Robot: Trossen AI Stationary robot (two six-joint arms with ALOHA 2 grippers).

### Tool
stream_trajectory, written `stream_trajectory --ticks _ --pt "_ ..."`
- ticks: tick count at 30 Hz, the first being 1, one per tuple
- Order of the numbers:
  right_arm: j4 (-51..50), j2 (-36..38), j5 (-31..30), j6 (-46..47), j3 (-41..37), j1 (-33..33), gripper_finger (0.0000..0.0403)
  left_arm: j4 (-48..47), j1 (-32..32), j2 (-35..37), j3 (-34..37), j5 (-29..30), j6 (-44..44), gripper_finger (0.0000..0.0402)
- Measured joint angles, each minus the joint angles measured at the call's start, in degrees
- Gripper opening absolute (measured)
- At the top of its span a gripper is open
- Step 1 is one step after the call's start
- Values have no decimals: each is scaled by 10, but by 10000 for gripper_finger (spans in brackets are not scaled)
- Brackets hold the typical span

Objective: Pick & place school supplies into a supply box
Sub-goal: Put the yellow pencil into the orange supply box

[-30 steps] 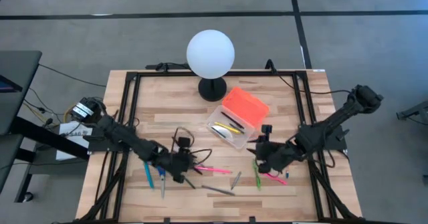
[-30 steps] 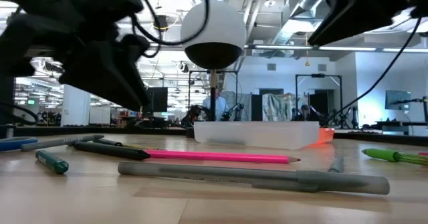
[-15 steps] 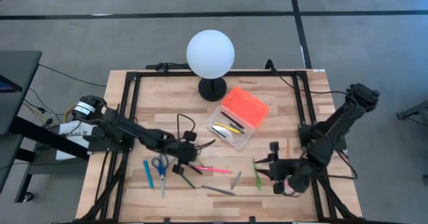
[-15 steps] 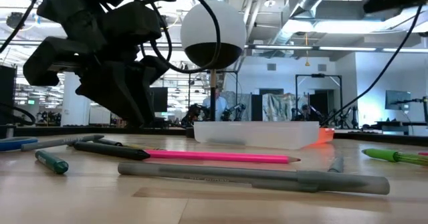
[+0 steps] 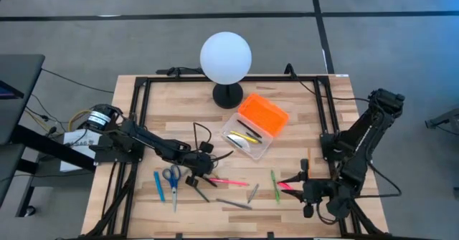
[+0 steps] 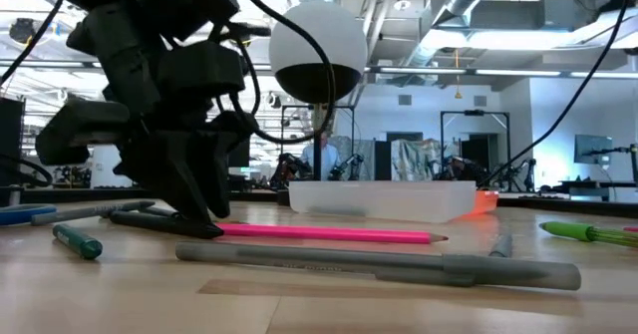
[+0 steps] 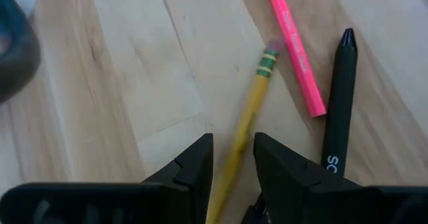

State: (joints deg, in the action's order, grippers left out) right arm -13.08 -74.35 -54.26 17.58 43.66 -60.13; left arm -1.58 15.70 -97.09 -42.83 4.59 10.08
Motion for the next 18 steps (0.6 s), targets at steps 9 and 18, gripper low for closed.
stream_trajectory --ticks 9,18 --pt "3 0 0 0 0 14 124 -2 -7 -12 -2 32 -1 106" --pt "23 -51 1 5 0 29 124 -50 -75 -12 -3 31 -33 106"
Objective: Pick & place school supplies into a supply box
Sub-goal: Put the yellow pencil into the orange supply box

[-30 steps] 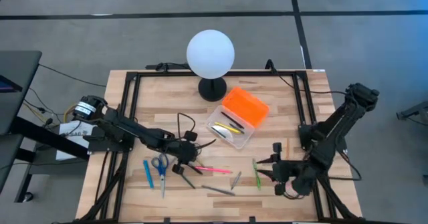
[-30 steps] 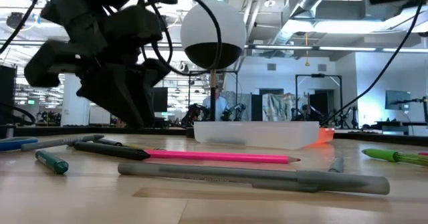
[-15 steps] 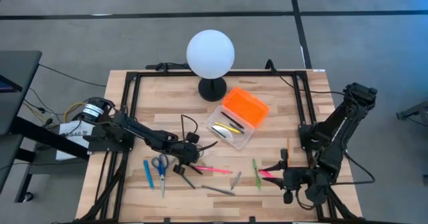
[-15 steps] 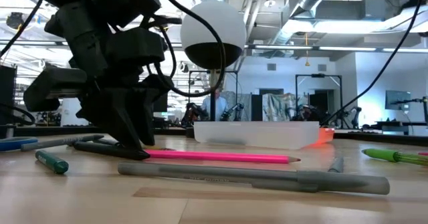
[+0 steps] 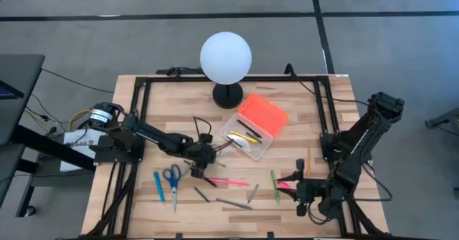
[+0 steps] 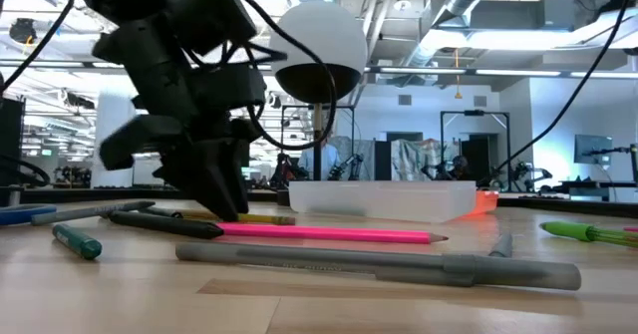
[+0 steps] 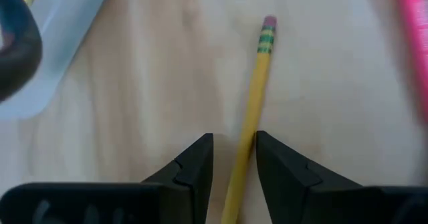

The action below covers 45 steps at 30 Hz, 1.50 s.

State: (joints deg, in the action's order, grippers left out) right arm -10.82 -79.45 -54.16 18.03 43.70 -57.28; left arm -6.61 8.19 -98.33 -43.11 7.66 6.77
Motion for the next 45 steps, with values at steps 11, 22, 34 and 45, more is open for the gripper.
stream_trajectory --ticks 11,22,34,45 --pt "13 -43 -30 -20 0 -4 124 -43 -31 1 -7 -27 -4 106" --pt "18 -38 -47 -20 0 -23 124 -118 -48 0 -34 -19 13 87" --pt "23 -38 -47 -20 0 -22 124 -167 -51 -3 -58 -31 11 22" --pt "23 -38 -47 -20 0 -22 124 -167 -50 -3 -58 -32 14 22"
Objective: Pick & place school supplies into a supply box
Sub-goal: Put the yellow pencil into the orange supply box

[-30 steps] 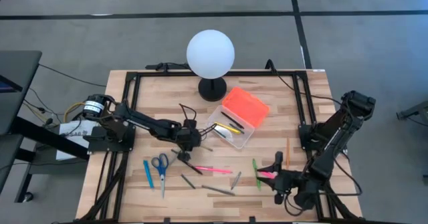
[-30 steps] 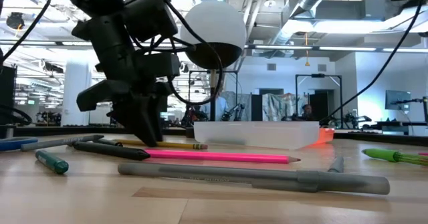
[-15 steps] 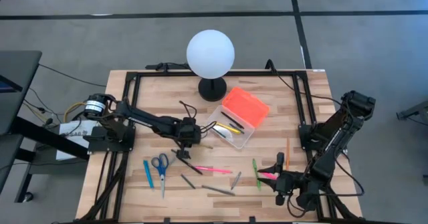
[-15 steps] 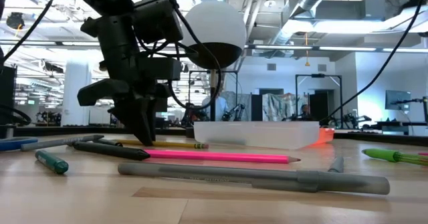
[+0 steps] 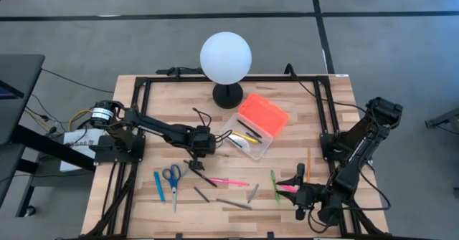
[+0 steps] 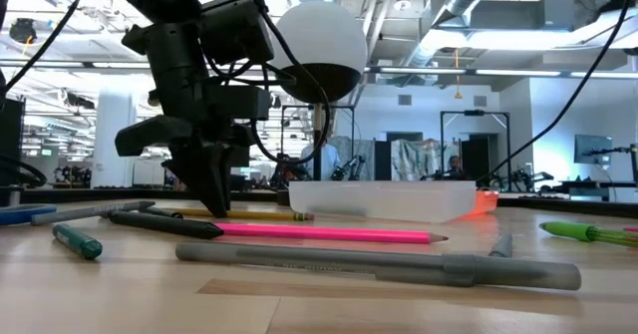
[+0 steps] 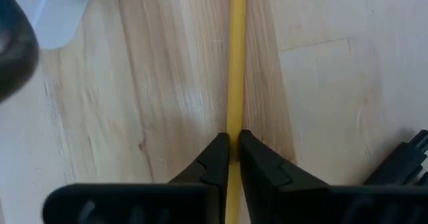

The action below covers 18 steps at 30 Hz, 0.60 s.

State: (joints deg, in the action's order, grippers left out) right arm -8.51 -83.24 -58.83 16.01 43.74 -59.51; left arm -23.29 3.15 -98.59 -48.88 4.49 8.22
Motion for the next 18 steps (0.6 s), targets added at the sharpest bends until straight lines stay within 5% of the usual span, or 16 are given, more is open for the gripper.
stream_trajectory --ticks 18 --pt "-1 0 1 0 0 0 124 -57 0 -3 -43 32 72 10"
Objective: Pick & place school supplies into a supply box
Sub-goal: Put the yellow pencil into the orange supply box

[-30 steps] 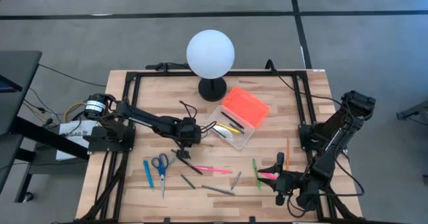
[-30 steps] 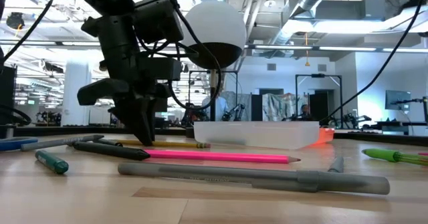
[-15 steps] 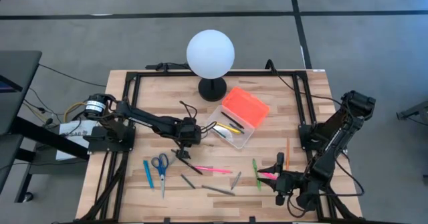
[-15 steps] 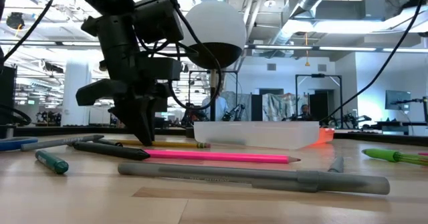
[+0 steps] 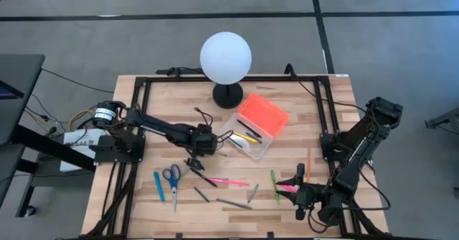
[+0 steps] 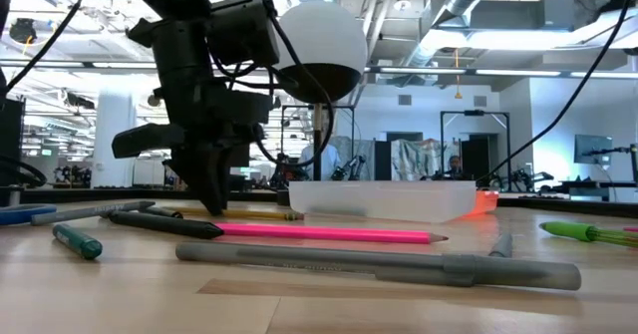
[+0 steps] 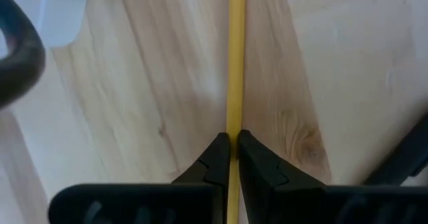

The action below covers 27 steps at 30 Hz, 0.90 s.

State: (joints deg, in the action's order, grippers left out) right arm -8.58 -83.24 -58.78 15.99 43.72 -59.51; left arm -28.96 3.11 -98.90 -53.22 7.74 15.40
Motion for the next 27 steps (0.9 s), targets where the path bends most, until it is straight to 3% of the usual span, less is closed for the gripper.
stream_trajectory --ticks 14,17,20,27 --pt "-4 0 2 0 0 0 124 10 20 1 -65 -10 23 7" --pt "-4 0 1 0 0 0 124 20 26 2 -88 21 42 8" --pt "-4 0 1 0 0 0 124 64 23 2 -98 64 77 8" --pt "-4 0 1 1 0 0 124 197 -7 2 -99 62 173 8"
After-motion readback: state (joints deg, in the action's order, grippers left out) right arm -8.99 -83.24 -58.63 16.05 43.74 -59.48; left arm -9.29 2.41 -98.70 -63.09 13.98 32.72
